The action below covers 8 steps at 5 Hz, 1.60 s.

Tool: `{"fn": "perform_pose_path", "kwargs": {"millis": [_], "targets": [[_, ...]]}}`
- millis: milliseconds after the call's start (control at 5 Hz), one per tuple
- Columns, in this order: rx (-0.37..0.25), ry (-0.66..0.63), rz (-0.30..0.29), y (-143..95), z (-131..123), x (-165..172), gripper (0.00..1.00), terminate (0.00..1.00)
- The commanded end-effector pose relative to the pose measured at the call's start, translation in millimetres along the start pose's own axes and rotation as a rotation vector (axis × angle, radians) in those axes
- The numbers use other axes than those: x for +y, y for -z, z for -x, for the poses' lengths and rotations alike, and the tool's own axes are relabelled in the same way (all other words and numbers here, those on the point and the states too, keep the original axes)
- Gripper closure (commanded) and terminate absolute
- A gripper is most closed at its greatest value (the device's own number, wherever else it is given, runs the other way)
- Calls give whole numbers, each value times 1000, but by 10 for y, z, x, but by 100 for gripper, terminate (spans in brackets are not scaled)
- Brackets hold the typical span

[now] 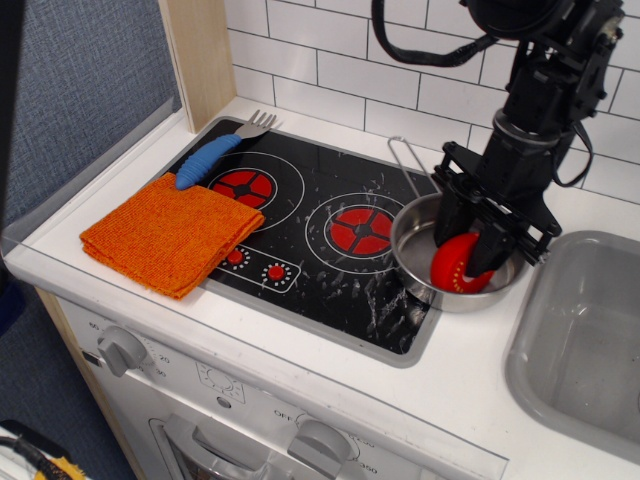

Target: Put the tomato underneath the silver pan on the stovetop.

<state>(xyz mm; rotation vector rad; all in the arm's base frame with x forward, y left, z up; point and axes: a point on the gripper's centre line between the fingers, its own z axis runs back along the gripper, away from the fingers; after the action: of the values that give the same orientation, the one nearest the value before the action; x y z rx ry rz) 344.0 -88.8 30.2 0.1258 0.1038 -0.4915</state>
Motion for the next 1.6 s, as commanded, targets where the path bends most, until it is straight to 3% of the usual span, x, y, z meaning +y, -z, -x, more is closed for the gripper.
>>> {"fn": "perform_pose_path", "kwargs": {"millis": [0, 200, 400, 600, 800, 1400], "targets": [[-248, -126, -38, -963, 267, 498, 100, 0], [-173, -151, -49, -912, 605, 629, 100, 0], [-72, -191, -54, -598, 1024, 671, 100, 0], [-48, -249, -51, -347, 1245, 643, 100, 0], [-46, -270, -54, -226, 1257, 589, 100, 0], [-5, -208, -70, 5, 932, 446, 100, 0]]}}
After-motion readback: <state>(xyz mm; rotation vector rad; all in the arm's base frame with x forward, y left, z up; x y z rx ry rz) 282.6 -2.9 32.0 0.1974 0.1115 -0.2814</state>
